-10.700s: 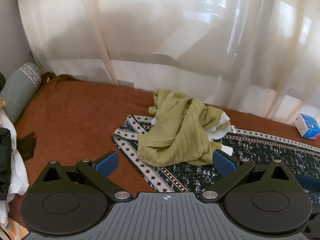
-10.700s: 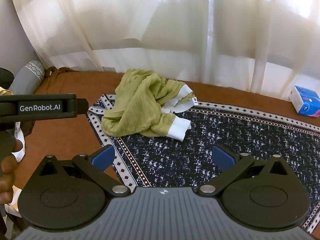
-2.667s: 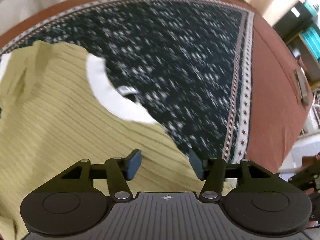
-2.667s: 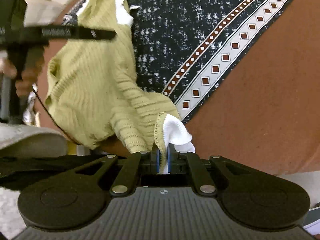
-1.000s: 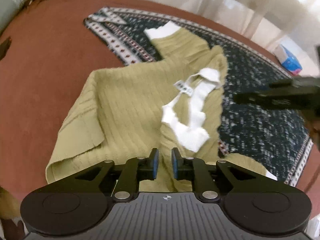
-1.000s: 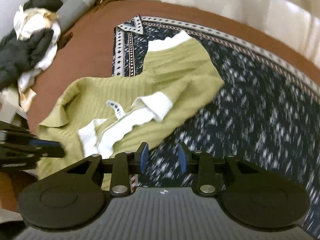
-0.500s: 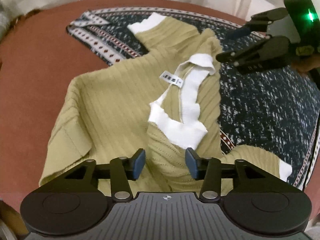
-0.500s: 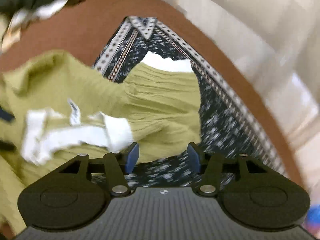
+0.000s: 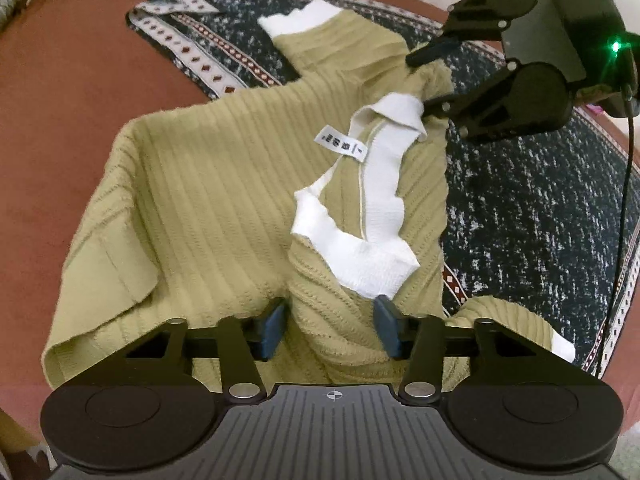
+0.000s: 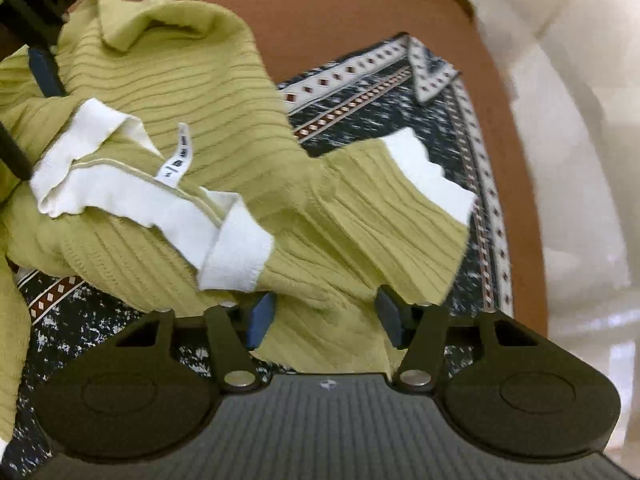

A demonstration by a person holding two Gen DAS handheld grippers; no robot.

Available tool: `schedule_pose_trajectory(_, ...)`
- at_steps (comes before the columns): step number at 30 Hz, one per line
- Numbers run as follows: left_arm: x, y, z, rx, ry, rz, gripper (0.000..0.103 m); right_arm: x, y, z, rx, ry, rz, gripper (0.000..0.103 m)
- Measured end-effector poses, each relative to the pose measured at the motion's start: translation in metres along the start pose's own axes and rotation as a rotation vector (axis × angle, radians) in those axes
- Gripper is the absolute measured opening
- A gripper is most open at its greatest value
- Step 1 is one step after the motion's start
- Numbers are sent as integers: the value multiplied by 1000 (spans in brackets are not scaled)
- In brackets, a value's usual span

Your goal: Fold clothes

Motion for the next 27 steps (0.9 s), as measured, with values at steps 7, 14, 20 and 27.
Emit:
schedule_pose_trajectory(7,2,10,-11,8,53,44,5,-3,10,12,97,-322,16,8)
schedule_pose_trajectory(14,34,95,-38,67,116,270,5,-11,111,40,76,-788,347,7)
schedule_pose_trajectory(20,74,196,-25,125,36,521,5,-6,218,48,24,-908,617,6)
schedule_pose_trajectory(27,90,295,24,125,-98,760,6,-1,339,53,-76,-933,889,6)
Point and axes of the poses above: each gripper's, at about its wrist camera, not at the fingertips, and y roughly against the way its jaws point, z to its right, x to its top, the point moved 8 cm from there along -y, roughly the way its jaws point, and after that the axes turned 1 degree about -y, right-handed, at the moved point
